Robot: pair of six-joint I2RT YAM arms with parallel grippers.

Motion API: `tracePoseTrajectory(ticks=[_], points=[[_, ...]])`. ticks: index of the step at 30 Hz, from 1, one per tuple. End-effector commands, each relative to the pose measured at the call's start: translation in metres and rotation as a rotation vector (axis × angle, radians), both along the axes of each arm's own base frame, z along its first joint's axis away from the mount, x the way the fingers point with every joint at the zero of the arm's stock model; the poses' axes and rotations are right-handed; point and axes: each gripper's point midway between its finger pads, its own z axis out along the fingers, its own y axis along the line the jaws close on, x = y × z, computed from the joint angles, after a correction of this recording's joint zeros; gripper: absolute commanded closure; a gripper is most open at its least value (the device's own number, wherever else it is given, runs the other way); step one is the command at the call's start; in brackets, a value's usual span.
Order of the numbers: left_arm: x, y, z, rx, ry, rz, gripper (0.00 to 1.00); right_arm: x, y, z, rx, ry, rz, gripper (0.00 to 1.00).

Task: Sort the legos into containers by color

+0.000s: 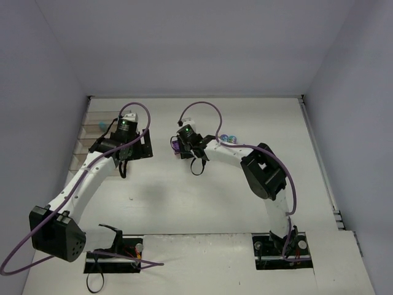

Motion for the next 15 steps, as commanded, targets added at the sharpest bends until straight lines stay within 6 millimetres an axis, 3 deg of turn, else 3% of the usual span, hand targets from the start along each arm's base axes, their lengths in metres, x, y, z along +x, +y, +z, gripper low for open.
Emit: tracePoseTrajectory(ticks=[1, 3, 5, 6, 8, 9, 10, 12, 13, 14, 15], points=[[0.004, -0.007, 0.019, -0.061, -0.064, -0.008, 0.21, 0.016, 0.006, 0.040, 0.044, -0.121, 0.001, 0.87], [0.007, -0.018, 0.024, -0.116, -0.088, -0.031, 0.21, 0.013, 0.003, 0.052, 0.060, -0.143, 0.016, 1.00], [0.009, -0.035, 0.031, -0.205, -0.112, -0.075, 0.21, 0.010, 0.004, 0.064, 0.085, -0.173, 0.049, 1.00], [0.009, -0.040, 0.034, -0.234, -0.121, -0.087, 0.21, 0.008, 0.004, 0.083, 0.115, -0.204, 0.062, 1.00], [0.014, -0.052, 0.042, -0.302, -0.151, -0.105, 0.21, 0.001, -0.001, 0.091, 0.138, -0.234, 0.088, 1.00], [0.013, -0.060, 0.045, -0.342, -0.151, -0.129, 0.21, -0.003, -0.002, 0.114, 0.174, -0.274, 0.100, 1.00], [0.014, -0.065, 0.048, -0.370, -0.154, -0.141, 0.21, -0.011, -0.008, 0.110, 0.172, -0.275, 0.115, 1.00], [0.017, -0.079, 0.058, -0.446, -0.172, -0.173, 0.21, -0.019, -0.009, 0.140, 0.226, -0.339, 0.155, 1.00], [0.020, -0.083, 0.063, -0.468, -0.186, -0.183, 0.21, -0.024, -0.012, 0.139, 0.235, -0.346, 0.165, 1.00], [0.022, -0.087, 0.065, -0.496, -0.182, -0.177, 0.21, -0.029, -0.014, 0.157, 0.263, -0.377, 0.183, 1.00], [0.021, -0.094, 0.069, -0.531, -0.181, -0.201, 0.21, -0.033, -0.016, 0.161, 0.271, -0.388, 0.193, 1.00]])
